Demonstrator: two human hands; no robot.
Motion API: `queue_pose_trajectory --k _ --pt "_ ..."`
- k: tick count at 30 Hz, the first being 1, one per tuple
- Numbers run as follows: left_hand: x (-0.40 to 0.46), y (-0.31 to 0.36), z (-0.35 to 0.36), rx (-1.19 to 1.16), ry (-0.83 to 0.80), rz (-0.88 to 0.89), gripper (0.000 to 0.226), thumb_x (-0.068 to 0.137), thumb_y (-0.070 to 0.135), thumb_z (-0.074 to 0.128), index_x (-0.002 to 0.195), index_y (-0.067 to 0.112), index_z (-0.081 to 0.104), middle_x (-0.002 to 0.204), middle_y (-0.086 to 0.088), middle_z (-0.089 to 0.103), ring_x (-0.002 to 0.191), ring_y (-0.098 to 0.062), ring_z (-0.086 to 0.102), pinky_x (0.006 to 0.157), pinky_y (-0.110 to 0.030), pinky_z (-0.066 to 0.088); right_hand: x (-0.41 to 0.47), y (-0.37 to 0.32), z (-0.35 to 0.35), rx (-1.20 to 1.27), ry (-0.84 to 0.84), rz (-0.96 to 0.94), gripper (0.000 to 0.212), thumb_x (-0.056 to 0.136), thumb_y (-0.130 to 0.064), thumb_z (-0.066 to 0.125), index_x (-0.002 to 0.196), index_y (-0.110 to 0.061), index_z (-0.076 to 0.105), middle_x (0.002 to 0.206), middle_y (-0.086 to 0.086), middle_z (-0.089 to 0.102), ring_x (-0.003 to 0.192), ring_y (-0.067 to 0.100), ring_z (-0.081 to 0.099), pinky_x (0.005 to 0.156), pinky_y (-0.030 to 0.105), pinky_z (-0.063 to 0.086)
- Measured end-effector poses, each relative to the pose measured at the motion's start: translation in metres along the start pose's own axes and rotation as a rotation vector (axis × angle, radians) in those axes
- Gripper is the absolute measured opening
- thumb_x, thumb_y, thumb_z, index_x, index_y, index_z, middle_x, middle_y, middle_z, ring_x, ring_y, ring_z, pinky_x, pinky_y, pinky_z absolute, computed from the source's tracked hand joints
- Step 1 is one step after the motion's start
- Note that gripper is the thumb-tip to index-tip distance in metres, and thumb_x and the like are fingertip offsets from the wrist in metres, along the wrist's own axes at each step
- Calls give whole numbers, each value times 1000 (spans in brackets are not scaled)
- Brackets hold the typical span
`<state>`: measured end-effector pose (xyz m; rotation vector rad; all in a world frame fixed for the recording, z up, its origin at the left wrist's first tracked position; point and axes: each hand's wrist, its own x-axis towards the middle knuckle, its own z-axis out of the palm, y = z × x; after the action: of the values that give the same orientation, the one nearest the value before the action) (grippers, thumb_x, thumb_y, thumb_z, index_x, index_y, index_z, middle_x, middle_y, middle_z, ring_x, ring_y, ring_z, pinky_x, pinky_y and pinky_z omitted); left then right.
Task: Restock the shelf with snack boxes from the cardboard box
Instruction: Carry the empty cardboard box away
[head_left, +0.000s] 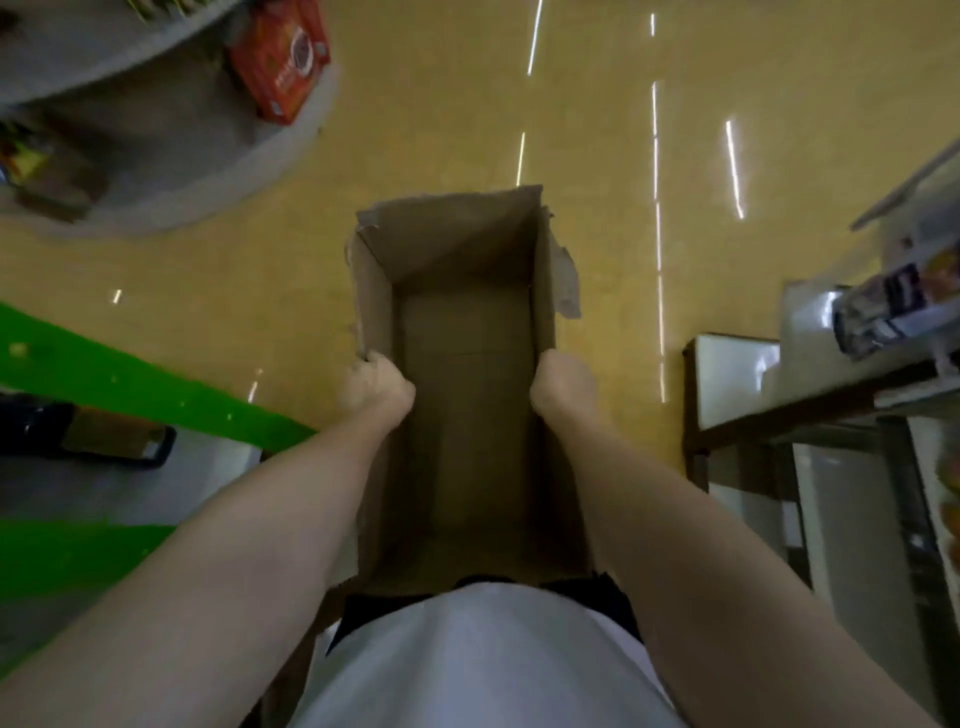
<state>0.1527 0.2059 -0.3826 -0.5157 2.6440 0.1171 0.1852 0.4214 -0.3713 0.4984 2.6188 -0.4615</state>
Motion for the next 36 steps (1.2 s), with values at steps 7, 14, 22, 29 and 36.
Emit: queue_pose_trajectory --k 7,14,22,29,36 --pt "69 55 -67 -94 180 -19 47 92 34 60 130 8 48 130 -14 55 122 -32 52 90 -43 48 92 -26 -50 21 -14 -79 7 95 -12 52 89 -12 56 91 9 60 80 27 58 65 35 47" --pt "159 41 -78 -162 122 -198 49 93 35 57 131 7 45 132 -17 54 121 -35 53 91 -44 49 188 -112 -68 -69 -82 -223 12 96 -11 48 101 -10 59 102 12 61 97 32 61 81 39 54" --pt "316 68 -143 -288 141 -232 40 95 32 53 125 7 48 129 -18 54 120 -35 52 91 -43 48 328 -227 -119 -211 -58 -257 13 97 -8 48 104 -8 59 102 12 63 88 29 56 73 36 48" --pt "425 99 -201 -333 98 -289 42 94 34 54 126 7 48 129 -18 54 121 -34 53 92 -42 48 431 -304 -161 -266 -36 -269 21 96 -6 46 111 -7 61 110 14 65 105 34 63 83 39 53" --pt "534 148 -242 -271 65 -337 38 95 33 52 121 6 50 126 -19 57 119 -36 55 94 -42 46 558 -361 -199 -269 -84 -321 24 97 -7 46 117 -7 58 117 14 63 111 33 61 86 38 51"
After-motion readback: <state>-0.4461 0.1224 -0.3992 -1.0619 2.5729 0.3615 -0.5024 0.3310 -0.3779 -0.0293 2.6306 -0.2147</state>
